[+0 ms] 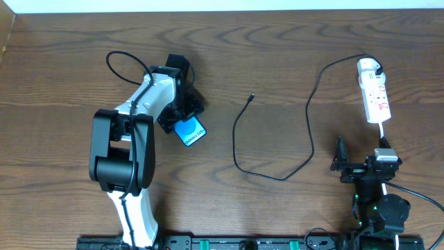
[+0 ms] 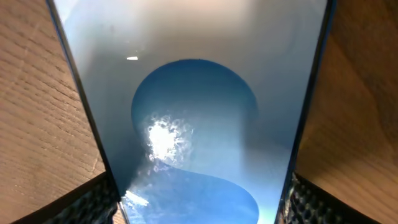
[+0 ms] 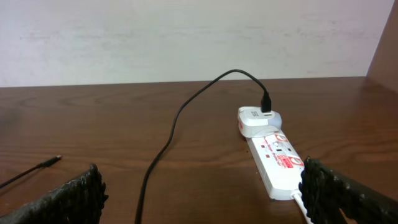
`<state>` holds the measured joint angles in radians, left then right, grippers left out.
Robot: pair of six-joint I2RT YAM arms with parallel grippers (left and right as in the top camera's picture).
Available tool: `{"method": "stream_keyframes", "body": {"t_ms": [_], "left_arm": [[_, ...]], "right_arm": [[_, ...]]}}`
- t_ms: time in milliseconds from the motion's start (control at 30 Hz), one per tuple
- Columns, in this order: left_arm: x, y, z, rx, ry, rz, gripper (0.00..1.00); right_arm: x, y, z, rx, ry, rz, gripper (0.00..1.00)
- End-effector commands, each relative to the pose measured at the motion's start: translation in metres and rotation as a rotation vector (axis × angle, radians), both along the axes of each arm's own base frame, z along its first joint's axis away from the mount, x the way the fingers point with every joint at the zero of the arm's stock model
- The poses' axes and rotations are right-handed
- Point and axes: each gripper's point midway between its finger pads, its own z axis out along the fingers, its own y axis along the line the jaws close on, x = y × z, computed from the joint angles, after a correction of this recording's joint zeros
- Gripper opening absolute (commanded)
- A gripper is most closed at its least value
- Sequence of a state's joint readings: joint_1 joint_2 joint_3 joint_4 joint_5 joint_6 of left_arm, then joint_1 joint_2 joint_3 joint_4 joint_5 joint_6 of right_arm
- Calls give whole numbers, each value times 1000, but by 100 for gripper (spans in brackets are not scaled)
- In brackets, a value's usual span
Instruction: Plug charger to phone and switch on socket
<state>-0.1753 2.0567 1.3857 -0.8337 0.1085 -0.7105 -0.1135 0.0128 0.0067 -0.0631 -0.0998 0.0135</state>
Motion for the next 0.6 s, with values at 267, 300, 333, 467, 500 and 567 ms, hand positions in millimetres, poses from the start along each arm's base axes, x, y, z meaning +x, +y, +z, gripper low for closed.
{"method": "stream_keyframes", "body": {"t_ms": [267, 300, 333, 467, 500, 567], "left_arm": [[-20, 5, -16, 17, 85, -4, 75], [-16, 4, -12, 4, 70, -18, 75], [-13, 4, -8, -4, 59, -20, 75], [1, 7, 12, -22, -8, -14, 75], [2, 8, 17, -24, -21, -11, 75], [4, 9, 28, -28, -46, -13, 75]], "right_arm": [[0, 2, -1, -11, 1, 11, 99], [0, 2, -1, -11, 1, 11, 99], [0, 2, -1, -11, 1, 11, 99], [0, 2, -1, -11, 1, 11, 99], [0, 2, -1, -11, 1, 11, 99], [0, 2, -1, -11, 1, 11, 99]]}}
